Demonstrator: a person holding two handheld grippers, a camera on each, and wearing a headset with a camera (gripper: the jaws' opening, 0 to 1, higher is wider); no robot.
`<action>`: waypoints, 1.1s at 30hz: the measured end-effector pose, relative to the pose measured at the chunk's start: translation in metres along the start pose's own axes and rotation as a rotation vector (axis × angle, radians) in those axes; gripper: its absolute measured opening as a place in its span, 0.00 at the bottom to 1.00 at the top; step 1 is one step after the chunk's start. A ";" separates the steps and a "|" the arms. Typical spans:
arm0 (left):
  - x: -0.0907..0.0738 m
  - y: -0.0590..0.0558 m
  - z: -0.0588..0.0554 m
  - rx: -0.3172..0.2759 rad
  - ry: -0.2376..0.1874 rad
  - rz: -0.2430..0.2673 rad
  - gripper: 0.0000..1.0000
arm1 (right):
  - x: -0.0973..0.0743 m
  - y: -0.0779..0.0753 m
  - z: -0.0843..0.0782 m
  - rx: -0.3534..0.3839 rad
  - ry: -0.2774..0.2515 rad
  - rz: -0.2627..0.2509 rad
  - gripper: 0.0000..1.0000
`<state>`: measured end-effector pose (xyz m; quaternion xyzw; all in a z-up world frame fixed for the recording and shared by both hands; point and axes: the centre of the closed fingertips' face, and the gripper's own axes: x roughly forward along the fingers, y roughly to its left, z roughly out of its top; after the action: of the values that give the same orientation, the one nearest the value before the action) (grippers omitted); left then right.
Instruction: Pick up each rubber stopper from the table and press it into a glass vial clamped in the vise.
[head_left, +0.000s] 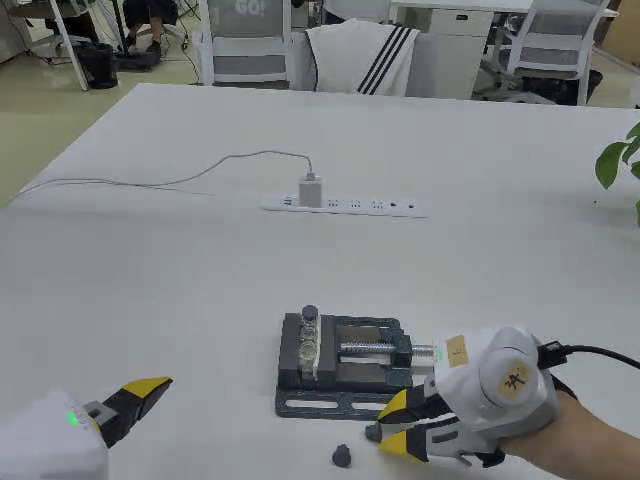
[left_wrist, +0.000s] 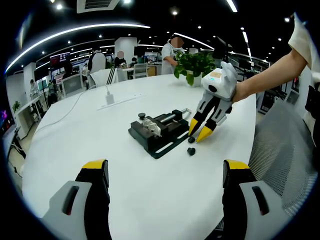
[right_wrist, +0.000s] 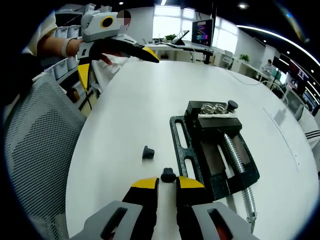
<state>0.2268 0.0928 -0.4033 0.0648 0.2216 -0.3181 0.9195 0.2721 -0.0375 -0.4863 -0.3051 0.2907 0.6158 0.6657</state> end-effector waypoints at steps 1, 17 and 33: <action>0.000 0.000 0.000 0.001 0.001 0.000 0.94 | 0.000 -0.001 0.000 -0.002 0.000 -0.003 0.08; 0.003 -0.004 -0.001 0.014 0.005 -0.013 0.93 | -0.004 0.000 0.005 0.043 -0.014 0.003 0.07; 0.019 -0.016 0.008 0.096 0.029 -0.063 0.81 | -0.042 0.011 0.038 0.046 -0.020 0.013 0.07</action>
<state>0.2333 0.0675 -0.4043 0.1065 0.2214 -0.3564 0.9014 0.2583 -0.0353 -0.4302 -0.2818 0.3000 0.6163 0.6714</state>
